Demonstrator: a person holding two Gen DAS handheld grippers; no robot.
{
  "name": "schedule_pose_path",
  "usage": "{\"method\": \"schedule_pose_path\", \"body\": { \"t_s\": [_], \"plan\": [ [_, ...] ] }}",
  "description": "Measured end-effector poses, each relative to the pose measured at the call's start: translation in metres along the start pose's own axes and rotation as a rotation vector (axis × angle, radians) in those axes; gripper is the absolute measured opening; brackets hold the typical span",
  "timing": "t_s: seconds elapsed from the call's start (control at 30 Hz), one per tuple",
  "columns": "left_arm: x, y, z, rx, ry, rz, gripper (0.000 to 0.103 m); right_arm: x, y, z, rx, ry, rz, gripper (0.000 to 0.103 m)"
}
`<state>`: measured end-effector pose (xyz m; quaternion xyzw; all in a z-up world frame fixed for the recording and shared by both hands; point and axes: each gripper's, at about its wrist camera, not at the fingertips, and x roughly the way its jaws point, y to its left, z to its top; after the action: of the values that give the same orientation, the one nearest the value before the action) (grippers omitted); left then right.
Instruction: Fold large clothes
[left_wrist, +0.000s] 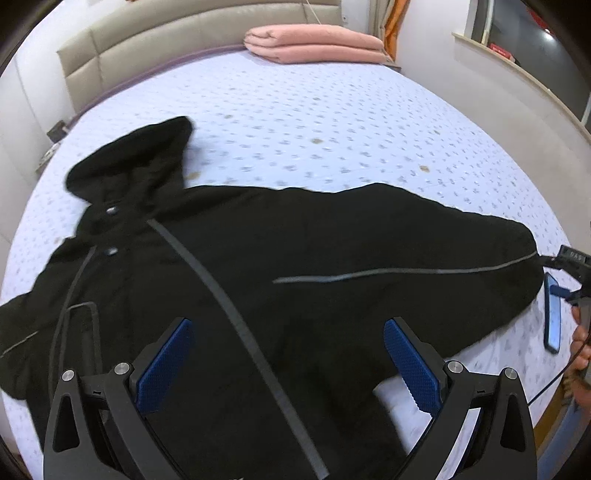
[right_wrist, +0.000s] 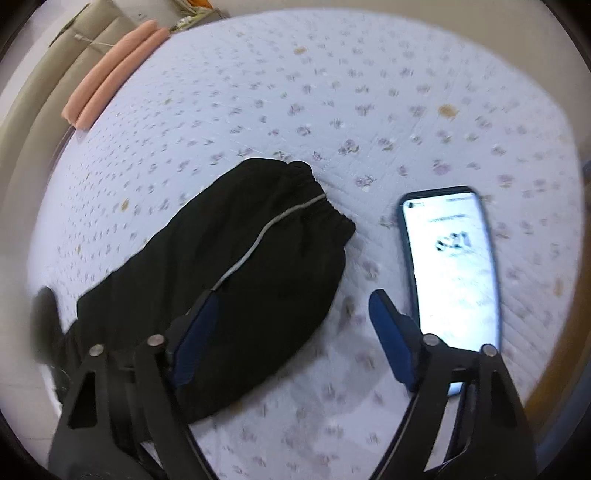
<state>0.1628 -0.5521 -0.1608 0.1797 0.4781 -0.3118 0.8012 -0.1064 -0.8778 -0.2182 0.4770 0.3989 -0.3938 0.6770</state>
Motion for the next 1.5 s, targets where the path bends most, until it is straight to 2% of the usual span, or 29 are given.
{"method": "schedule_pose_path", "body": {
  "t_s": [0.1, 0.2, 0.23, 0.3, 0.37, 0.43, 0.47, 0.53, 0.67, 0.73, 0.83, 1.0, 1.13, 1.33, 1.5],
  "plan": [
    [0.020, -0.022, 0.013, 0.007, 0.024, -0.035, 0.102, 0.023, -0.007, 0.013, 0.032, 0.051, 0.032, 0.074],
    [0.039, -0.044, 0.021, 0.023, 0.062, -0.080, 0.102, 0.034, -0.010, 0.020, 0.057, 0.059, 0.063, 0.073],
    [0.046, -0.050, 0.024, 0.031, 0.069, -0.092, 0.102, 0.036, -0.008, 0.023, 0.047, 0.052, 0.064, 0.068],
    [0.059, -0.065, 0.028, 0.055, 0.082, -0.109, 0.102, 0.035, 0.001, 0.028, -0.006, 0.040, 0.050, 0.032],
    [0.068, -0.079, 0.032, 0.074, 0.090, -0.124, 0.102, 0.023, 0.009, 0.031, -0.049, 0.018, 0.094, 0.022],
    [0.074, -0.088, 0.035, 0.084, 0.094, -0.145, 0.102, -0.004, 0.015, 0.027, -0.093, -0.046, 0.108, 0.020],
    [0.077, -0.092, 0.036, 0.087, 0.093, -0.159, 0.102, -0.020, 0.018, 0.024, -0.122, -0.091, 0.084, 0.020],
    [0.086, -0.098, 0.036, 0.093, 0.102, -0.188, 0.102, -0.033, 0.017, 0.020, -0.142, -0.126, 0.041, 0.020],
    [0.125, -0.112, 0.029, 0.137, 0.182, -0.161, 0.102, 0.003, 0.009, 0.019, -0.153, -0.032, -0.014, 0.019],
    [0.137, -0.119, 0.023, 0.197, 0.177, -0.108, 0.102, 0.024, 0.010, 0.018, -0.168, 0.014, -0.038, 0.020],
    [0.136, -0.120, 0.026, 0.209, 0.176, -0.112, 0.102, 0.027, 0.013, 0.021, -0.164, 0.026, -0.033, 0.019],
    [0.104, -0.090, 0.036, 0.129, 0.142, -0.172, 0.102, -0.004, 0.027, 0.021, -0.198, -0.021, 0.021, 0.014],
    [0.070, -0.050, 0.033, 0.076, 0.094, -0.176, 0.102, -0.043, 0.066, 0.007, -0.272, -0.077, 0.081, 0.013],
    [0.028, 0.032, 0.013, 0.008, 0.063, -0.116, 0.102, -0.080, 0.148, -0.032, -0.388, -0.133, 0.150, 0.012],
    [-0.001, 0.101, -0.006, -0.031, 0.042, -0.060, 0.102, -0.102, 0.228, -0.091, -0.534, -0.176, 0.158, 0.011]
  ]
}}
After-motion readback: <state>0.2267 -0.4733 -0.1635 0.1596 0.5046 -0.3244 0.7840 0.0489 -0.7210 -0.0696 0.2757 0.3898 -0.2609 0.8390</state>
